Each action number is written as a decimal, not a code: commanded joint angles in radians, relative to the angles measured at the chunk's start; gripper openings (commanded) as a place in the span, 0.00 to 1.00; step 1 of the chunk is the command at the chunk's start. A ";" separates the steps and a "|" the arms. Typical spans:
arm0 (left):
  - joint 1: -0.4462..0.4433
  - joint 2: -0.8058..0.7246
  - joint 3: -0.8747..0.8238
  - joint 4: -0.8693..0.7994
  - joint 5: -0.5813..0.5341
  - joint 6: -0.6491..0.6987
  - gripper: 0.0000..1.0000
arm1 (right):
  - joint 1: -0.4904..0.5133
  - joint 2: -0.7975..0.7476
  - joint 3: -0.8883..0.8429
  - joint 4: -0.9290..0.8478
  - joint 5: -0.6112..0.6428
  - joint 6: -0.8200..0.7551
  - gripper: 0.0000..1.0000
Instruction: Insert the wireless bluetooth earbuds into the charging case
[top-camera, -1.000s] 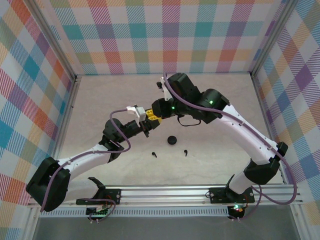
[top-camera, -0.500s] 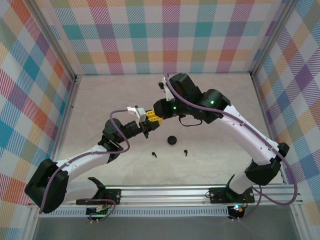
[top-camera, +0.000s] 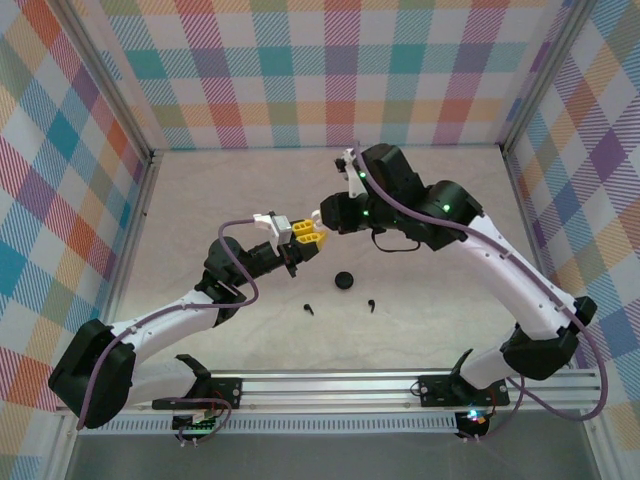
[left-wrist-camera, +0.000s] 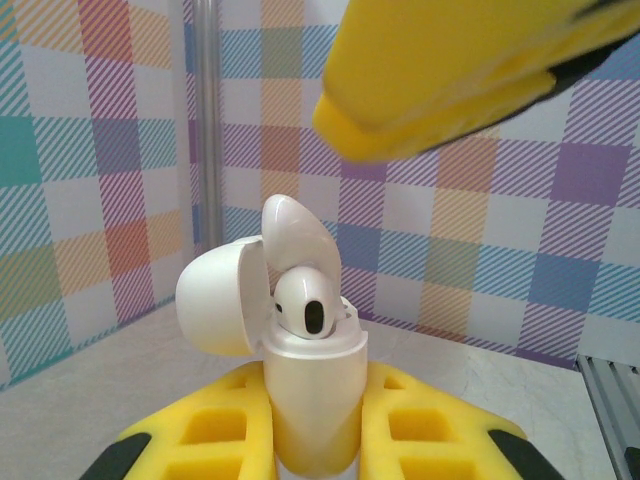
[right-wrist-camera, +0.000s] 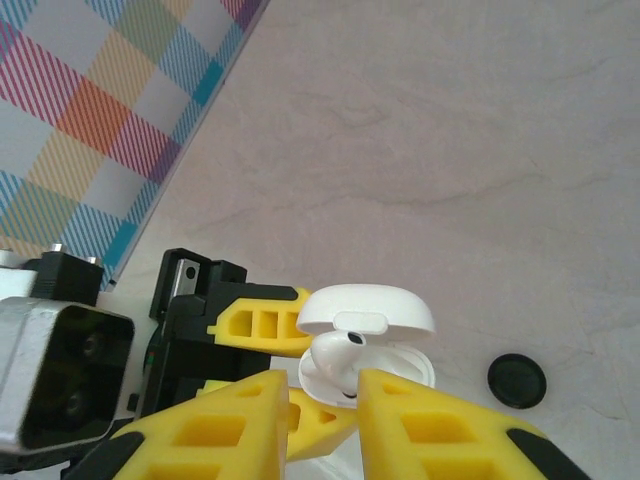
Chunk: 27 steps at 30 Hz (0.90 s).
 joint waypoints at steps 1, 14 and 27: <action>-0.014 -0.020 0.019 -0.004 0.022 0.019 0.00 | -0.009 -0.032 0.017 0.001 0.036 -0.033 0.26; -0.014 -0.008 0.047 -0.069 0.038 0.044 0.00 | -0.009 0.174 0.229 -0.253 0.041 -0.112 0.35; -0.014 0.003 0.061 -0.081 0.049 0.061 0.00 | -0.009 0.202 0.244 -0.270 0.029 -0.101 0.33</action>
